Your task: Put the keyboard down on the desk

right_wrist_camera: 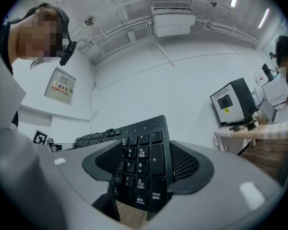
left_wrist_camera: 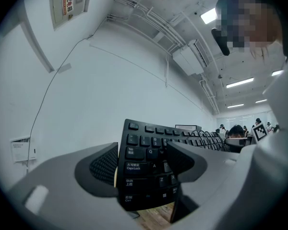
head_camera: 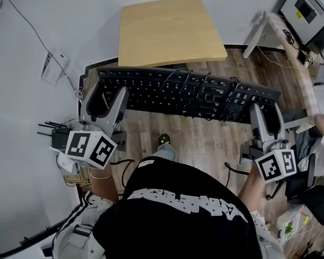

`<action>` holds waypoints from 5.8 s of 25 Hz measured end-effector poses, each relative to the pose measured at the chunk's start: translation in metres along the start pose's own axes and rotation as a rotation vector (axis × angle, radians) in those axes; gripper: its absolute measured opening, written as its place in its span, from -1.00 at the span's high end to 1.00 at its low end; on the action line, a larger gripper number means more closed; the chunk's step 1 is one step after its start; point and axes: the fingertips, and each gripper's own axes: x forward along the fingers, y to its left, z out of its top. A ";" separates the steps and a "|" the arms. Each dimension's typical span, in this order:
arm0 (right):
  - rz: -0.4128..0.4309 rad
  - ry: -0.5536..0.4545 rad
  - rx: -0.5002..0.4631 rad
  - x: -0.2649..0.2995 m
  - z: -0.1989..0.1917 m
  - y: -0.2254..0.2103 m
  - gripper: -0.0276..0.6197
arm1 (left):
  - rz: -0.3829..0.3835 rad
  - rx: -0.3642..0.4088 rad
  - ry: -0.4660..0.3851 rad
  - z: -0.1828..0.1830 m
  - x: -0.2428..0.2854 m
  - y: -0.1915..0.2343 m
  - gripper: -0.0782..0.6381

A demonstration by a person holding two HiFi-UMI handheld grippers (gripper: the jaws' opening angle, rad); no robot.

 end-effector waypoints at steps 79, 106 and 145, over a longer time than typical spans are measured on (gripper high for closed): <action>0.003 -0.050 -0.001 -0.004 0.001 0.000 -0.04 | -0.008 0.020 -0.058 0.006 0.001 -0.002 -0.05; 0.010 -0.031 -0.010 -0.001 0.004 0.001 -0.04 | -0.007 -0.005 -0.057 0.003 -0.001 -0.001 -0.06; 0.054 -0.029 0.018 0.003 0.005 -0.002 -0.01 | 0.027 0.009 -0.087 0.011 -0.008 -0.004 -0.06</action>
